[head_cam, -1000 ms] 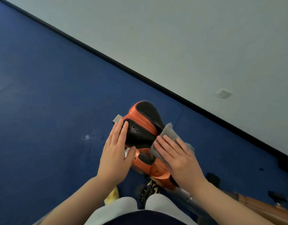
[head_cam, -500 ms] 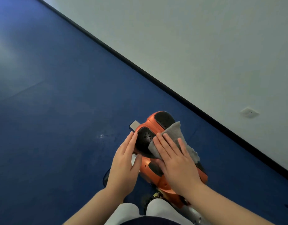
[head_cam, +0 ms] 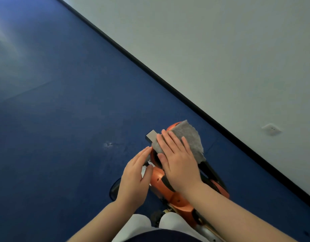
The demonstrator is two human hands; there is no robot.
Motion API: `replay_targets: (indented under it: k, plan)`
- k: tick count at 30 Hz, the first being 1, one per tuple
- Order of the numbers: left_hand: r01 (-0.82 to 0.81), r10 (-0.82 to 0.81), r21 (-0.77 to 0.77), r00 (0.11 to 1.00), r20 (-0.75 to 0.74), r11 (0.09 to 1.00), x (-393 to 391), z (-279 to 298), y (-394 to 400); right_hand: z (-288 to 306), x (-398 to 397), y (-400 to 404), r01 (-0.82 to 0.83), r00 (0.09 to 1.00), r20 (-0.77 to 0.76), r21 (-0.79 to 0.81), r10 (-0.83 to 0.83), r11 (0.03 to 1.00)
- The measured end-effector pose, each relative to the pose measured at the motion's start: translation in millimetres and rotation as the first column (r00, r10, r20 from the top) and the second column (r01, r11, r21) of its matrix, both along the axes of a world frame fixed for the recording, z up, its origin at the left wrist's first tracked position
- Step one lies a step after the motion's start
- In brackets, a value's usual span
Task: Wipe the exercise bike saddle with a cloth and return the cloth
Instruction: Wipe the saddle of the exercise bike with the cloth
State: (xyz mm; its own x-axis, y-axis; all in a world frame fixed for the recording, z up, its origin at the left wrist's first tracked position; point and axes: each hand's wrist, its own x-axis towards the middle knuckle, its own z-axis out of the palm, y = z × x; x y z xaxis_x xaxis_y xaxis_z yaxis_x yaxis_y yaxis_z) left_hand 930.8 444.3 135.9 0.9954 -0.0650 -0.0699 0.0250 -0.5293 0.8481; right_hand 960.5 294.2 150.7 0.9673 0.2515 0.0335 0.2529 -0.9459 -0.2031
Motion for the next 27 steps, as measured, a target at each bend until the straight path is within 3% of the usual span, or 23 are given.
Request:
replay_targets:
  k: [8,12,14,18,24,27]
  plan:
    - [0.022,-0.024,-0.063,0.999,-0.023,0.998,4.7,-0.4,0.7,-5.8,-25.6,-26.1,-0.128,0.992,-0.013,-0.143,0.127,0.981]
    - [-0.024,0.017,-0.269,0.999,-0.029,0.963,4.6,6.0,-4.5,-0.7,1.0,13.3,0.024,1.0,0.011,-0.089,-0.023,0.996]
    - [-0.046,0.037,-0.343,0.999,-0.032,0.938,3.1,6.2,-6.4,-4.6,-5.6,11.5,-0.001,1.0,0.02,-0.121,0.003,0.993]
    - [-0.039,0.028,-0.333,0.999,-0.038,0.942,6.0,5.8,-7.2,-12.3,-34.8,-19.9,-0.142,0.99,-0.006,-0.209,0.144,0.968]
    - [-0.018,0.022,-0.238,1.0,0.016,0.971,8.6,4.2,-30.2,-4.6,-10.9,9.0,0.025,1.0,0.005,-0.08,-0.025,0.997]
    - [0.034,-0.03,-0.14,0.999,0.032,0.99,10.2,5.2,-41.4,-9.6,-30.9,-9.7,0.057,0.998,-0.014,-0.098,-0.059,0.993]
